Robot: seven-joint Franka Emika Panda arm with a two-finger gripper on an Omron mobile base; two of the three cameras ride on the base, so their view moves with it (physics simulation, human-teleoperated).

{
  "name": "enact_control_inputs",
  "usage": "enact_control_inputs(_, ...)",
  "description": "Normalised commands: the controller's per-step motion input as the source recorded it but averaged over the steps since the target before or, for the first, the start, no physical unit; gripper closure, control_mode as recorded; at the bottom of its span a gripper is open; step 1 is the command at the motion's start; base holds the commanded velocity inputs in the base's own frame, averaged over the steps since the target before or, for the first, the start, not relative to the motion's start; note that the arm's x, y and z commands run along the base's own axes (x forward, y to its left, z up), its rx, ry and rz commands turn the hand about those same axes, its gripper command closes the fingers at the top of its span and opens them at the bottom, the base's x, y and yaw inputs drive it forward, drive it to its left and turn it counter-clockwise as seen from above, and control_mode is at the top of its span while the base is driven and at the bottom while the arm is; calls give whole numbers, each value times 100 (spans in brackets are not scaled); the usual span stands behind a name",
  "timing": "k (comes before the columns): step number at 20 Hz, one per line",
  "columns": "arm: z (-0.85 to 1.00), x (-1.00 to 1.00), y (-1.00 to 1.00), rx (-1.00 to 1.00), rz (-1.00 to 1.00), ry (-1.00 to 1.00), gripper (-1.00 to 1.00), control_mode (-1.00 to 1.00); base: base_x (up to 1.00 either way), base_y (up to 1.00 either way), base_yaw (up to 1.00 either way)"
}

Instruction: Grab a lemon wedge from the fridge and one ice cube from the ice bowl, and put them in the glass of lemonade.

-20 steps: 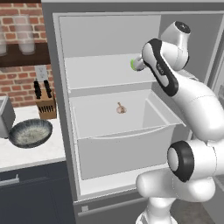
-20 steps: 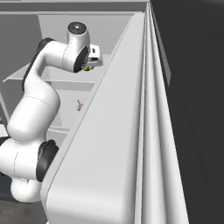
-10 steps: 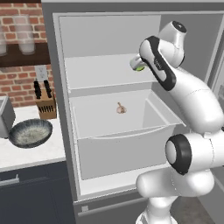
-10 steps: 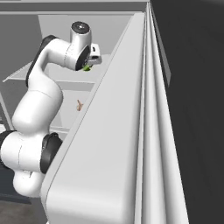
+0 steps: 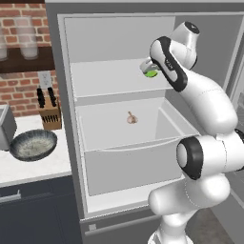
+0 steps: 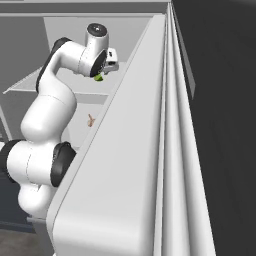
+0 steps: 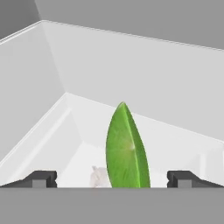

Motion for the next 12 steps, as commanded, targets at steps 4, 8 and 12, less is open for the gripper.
enact_control_inputs(4,-2,12,0,0,0,0,-100,-100,0,0,0)
enact_control_inputs(8,-26,16,0,-1,0,3,-100,-100,0,0,0)
enact_control_inputs(12,-28,16,0,-1,0,3,-100,-100,0,0,0)
